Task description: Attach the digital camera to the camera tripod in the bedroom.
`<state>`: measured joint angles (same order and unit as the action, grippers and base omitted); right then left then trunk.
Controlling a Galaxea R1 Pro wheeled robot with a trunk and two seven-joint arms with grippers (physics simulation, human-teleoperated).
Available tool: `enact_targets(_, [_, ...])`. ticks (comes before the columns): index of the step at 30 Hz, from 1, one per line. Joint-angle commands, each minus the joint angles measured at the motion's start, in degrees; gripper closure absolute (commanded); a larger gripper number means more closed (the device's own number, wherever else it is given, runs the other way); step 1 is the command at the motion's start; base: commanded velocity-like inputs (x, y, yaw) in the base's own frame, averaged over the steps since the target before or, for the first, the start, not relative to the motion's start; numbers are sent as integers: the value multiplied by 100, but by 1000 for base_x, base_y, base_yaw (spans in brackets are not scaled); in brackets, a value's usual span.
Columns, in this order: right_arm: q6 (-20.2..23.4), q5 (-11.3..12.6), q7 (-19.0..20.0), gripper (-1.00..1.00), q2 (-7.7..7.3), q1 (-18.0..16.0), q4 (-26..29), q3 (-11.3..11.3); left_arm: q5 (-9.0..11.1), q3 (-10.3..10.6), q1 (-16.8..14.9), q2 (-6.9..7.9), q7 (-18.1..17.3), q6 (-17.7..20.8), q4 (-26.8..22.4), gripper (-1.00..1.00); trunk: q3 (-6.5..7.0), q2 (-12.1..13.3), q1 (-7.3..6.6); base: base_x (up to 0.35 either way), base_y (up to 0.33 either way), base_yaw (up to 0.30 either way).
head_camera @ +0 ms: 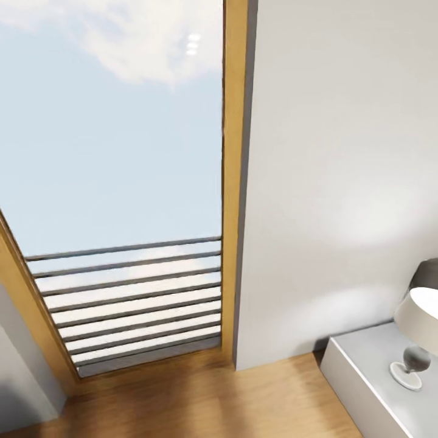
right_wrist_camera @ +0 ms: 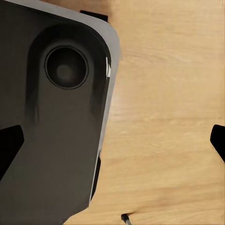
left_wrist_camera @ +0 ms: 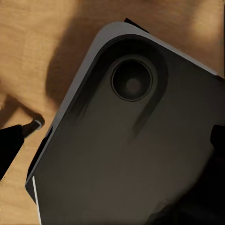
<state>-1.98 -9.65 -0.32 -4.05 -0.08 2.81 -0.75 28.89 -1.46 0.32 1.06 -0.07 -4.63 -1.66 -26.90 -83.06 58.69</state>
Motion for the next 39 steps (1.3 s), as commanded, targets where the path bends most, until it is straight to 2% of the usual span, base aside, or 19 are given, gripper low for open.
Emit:
enact_targets(1, [-13, -37, -3, -100, -3, -1, 0, -4, 2, -13, 3, 0, -1, -4, -10, -100, -4, -2, 3, 316, 171, 0])
enact_targets(15, [-13, -34, -3, -100, -13, -1, 0, -4, -10, -28, 3, 0, -2, -45, -10, -100, -4, -2, 3, 269, 173, 0])
enact_targets(39, [-14, -28, -3, -100, -52, -1, 0, -4, -14, -34, 3, -9, -2, -73, -10, -100, -4, -2, 3, 13, 9, 0])
